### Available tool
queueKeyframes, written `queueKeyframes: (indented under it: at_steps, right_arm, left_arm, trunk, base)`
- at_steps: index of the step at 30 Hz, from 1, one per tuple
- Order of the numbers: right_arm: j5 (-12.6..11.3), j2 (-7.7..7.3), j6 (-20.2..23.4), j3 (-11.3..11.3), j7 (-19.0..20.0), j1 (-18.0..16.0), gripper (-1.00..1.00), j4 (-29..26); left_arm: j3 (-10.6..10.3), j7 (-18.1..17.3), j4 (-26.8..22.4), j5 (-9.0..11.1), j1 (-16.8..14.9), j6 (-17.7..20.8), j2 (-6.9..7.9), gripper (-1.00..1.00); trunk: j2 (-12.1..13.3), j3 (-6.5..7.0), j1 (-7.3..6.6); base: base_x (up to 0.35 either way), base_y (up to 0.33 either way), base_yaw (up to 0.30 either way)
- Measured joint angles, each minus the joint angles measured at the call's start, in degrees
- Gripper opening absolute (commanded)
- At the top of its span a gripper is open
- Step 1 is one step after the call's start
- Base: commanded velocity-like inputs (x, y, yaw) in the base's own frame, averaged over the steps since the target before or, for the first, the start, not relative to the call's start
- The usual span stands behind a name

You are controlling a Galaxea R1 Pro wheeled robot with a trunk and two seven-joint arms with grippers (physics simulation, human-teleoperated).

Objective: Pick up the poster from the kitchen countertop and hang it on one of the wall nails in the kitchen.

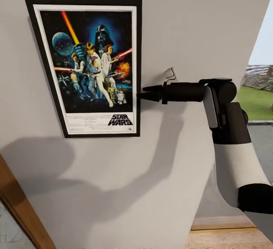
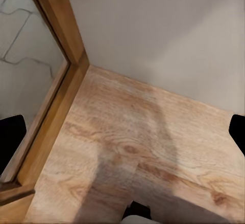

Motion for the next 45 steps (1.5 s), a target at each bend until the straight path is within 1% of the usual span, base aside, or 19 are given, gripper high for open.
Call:
queueKeyframes:
  at_steps: [11, 12, 17, 18, 22, 23, 25, 26, 27, 28, 31, 32, 33, 34, 36, 38, 41, 42, 45]
  right_arm:
    - [-0.5, 0.01, -0.1, 0.2, 0.3, 0.0, 1.00, -0.3]
    - [-1.4, -0.08, -0.1, 0.2, 0.4, 4.4, 1.00, -1.4]
    - [-1.5, -0.99, -0.9, 0.1, 0.4, 15.9, 1.00, -4.0]
    - [-1.5, -1.23, -2.4, 0.1, 0.4, 19.5, 1.00, -4.4]
    - [-1.3, -1.60, -8.7, 0.1, 0.5, 29.1, 1.00, -4.7]
    - [-1.2, -1.98, -12.1, 0.1, 0.5, 33.6, 1.00, -4.7]
    - [-1.1, -2.50, -15.0, 0.1, 0.5, 38.5, 1.00, -4.4]
    - [-1.1, -2.95, -17.4, -0.1, 0.4, 42.6, 1.00, -3.8]
    - [-1.1, -3.12, -18.5, -0.5, 0.4, 45.0, 1.00, -3.4]
    - [-1.0, -3.36, -20.9, -1.8, 0.4, 48.6, 1.00, -2.2]
    - [-1.0, -3.56, -25.8, -4.3, 0.4, 53.9, 1.00, 1.7]
    - [-0.9, -3.68, -29.3, -5.4, 0.4, 56.1, 1.00, 5.2]
    - [-0.9, -3.79, -31.1, -5.8, 0.4, 57.1, 1.00, 7.5]
    - [-0.9, -4.17, -34.3, -6.3, 0.3, 58.3, 1.00, 12.0]
    - [-1.0, -4.54, -37.0, -6.6, 0.3, 59.2, 1.00, 17.0]
    - [-0.9, -5.29, -41.8, -7.0, 0.2, 60.1, 1.00, 26.0]
    - [-0.9, -5.80, -45.7, -7.2, 0.0, 60.3, 1.00, 32.7]
    - [-0.9, -6.07, -49.5, -7.2, -0.3, 60.5, 1.00, 38.8]
    - [-0.9, -6.26, -54.1, -7.3, -1.0, 60.6, 1.00, 47.3]
  left_arm:
    - [0.0, 0.0, 0.0, 0.0, 0.0, 0.0, 0.03, 1.00]
    - [0.0, 0.0, 0.0, 0.0, 0.0, 0.0, 0.02, 1.00]
    - [0.0, 0.0, 0.0, 0.0, 0.0, 0.0, 0.02, 1.00]
    - [0.0, 0.0, -0.1, 0.0, 0.0, 0.0, 0.02, 1.00]
    - [0.0, 0.0, -0.1, 0.0, 0.0, 0.0, 0.02, 1.00]
    - [0.0, 0.0, -0.1, 0.0, 0.0, 0.0, 0.01, 1.00]
    - [0.0, 0.0, -0.1, 0.0, 0.0, 0.0, -0.02, 1.00]
    - [0.0, 0.0, 0.0, 0.0, 0.0, 0.0, -0.04, 1.00]
    - [-0.1, 0.0, 0.0, 0.0, 0.0, 0.0, -0.04, 1.00]
    - [-0.1, 0.0, 0.0, 0.0, 0.0, 0.0, -0.05, 1.00]
    - [-0.1, 0.0, 0.0, 0.0, 0.0, 0.0, -0.06, 1.00]
    - [-0.1, 0.0, 0.0, 0.0, 0.0, 0.0, -0.06, 1.00]
    - [-0.1, 0.0, 0.0, 0.0, 0.0, 0.0, -0.06, 1.00]
    - [-0.1, 0.0, 0.0, 0.0, 0.0, 0.0, -0.06, 1.00]
    - [-0.2, 0.0, 0.0, 0.0, 0.0, 0.0, -0.07, 1.00]
    - [-0.2, 0.0, 0.0, 0.0, 0.0, 0.0, -0.07, 1.00]
    - [-0.2, 0.0, 0.0, 0.0, 0.0, 0.0, -0.07, 1.00]
    - [-0.3, 0.0, 0.0, 0.0, 0.0, 0.0, -0.09, 1.00]
    - [-0.3, 0.0, 0.0, -0.1, 0.0, 0.1, -0.13, 1.00]
  trunk:
    - [0.0, 0.13, 0.01]
    - [-0.1, 0.19, -0.04]
    - [0.0, 0.67, -0.02]
    - [0.0, 0.75, -0.03]
    - [0.0, 1.14, -0.02]
    - [0.0, 1.23, -0.03]
    - [0.0, 1.42, -0.02]
    - [0.0, 1.51, -0.02]
    - [0.0, 1.61, -0.02]
    - [0.0, 1.70, -0.02]
    - [0.0, 2.00, -0.02]
    - [0.0, 2.08, -0.02]
    - [0.0, 2.19, -0.02]
    - [0.0, 2.28, -0.02]
    - [0.0, 2.48, -0.02]
    - [0.0, 2.66, -0.02]
    - [0.0, 2.96, -0.02]
    - [0.0, 3.04, -0.02]
    - [0.0, 3.33, -0.02]
  base:
    - [-0.175, -0.013, 0.000]
    - [-0.060, 0.000, 0.000]
    - [-0.023, 0.000, 0.000]
    - [-0.008, 0.000, 0.000]
    - [-0.005, 0.000, 0.000]
    - [-0.002, 0.000, 0.000]
    - [-0.001, 0.000, 0.000]
    - [0.000, 0.000, 0.000]
    - [0.000, 0.000, 0.000]
    - [0.000, 0.000, 0.000]
    - [0.000, 0.000, 0.000]
    - [0.000, 0.000, 0.000]
    - [0.000, 0.000, 0.000]
    - [0.000, 0.000, 0.000]
    - [0.000, 0.000, 0.000]
    - [0.000, 0.000, 0.000]
    - [0.000, 0.000, 0.000]
    - [0.000, 0.000, 0.000]
    - [0.000, 0.000, 0.000]
